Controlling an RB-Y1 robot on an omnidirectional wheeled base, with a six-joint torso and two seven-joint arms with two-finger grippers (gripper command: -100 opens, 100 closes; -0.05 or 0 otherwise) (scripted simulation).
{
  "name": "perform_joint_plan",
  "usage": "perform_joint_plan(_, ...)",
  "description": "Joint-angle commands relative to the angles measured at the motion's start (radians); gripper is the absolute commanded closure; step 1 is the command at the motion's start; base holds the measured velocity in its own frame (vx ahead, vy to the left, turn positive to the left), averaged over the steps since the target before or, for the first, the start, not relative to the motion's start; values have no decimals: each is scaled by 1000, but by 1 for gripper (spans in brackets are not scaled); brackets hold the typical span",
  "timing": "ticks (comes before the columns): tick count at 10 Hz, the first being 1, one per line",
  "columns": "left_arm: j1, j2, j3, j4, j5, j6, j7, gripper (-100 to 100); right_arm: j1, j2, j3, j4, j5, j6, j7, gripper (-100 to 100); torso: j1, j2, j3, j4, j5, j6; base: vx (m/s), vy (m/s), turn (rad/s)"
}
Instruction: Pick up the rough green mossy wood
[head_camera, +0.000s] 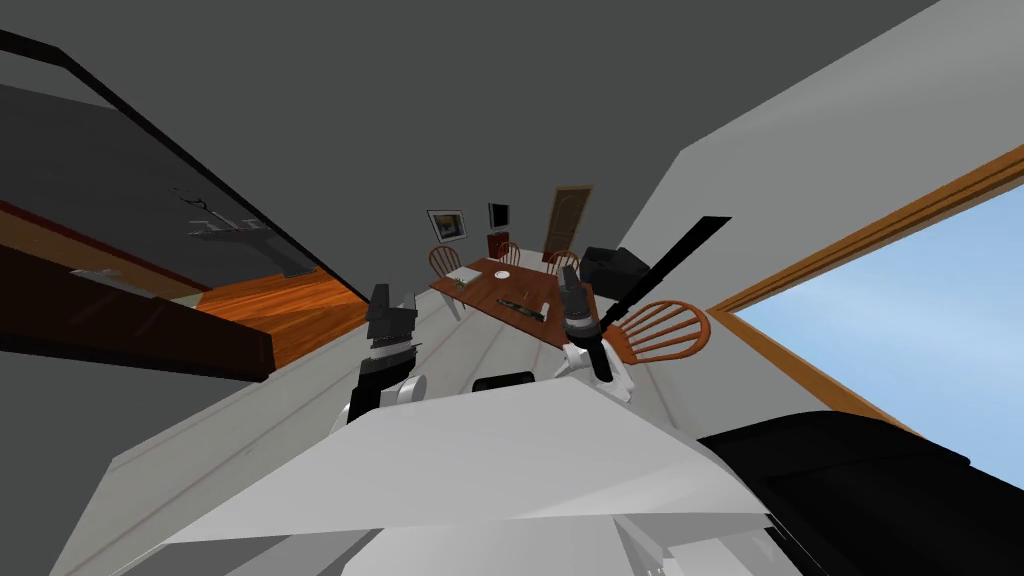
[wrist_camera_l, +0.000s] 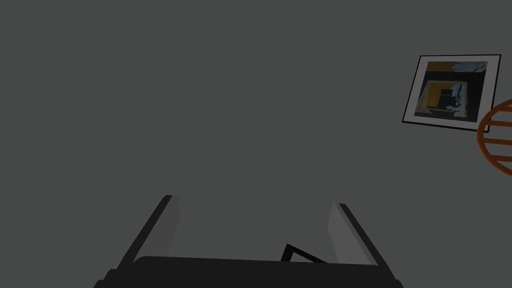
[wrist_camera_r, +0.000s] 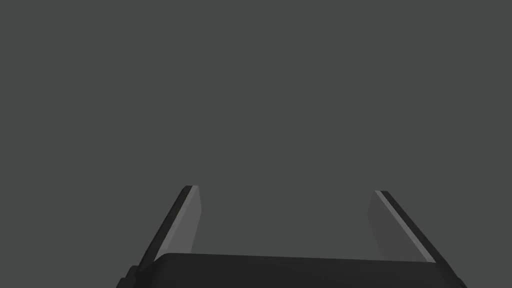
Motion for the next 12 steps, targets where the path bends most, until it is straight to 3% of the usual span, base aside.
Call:
perform_joint_plan(1,0,0,0,0,0,0,0,0,-35,-44,22,50,24,5,19,-100,0,0,0,0,0,0,-18,24,-149)
perform_joint_plan(4,0,0,0,0,0,0,0,0,-101,-127,57,156,73,25,55,-100,2,-1,0,0,0,0,-11,40,-129)
perform_joint_plan(11,0,0,0,0,0,0,0,0,-163,-216,90,328,130,60,101,-100,3,-2,-1,0,1,0,3,38,-28)
perform_joint_plan(12,0,0,0,0,0,0,0,0,-182,-246,101,367,151,74,119,-100,3,-2,-1,0,1,0,7,52,1)
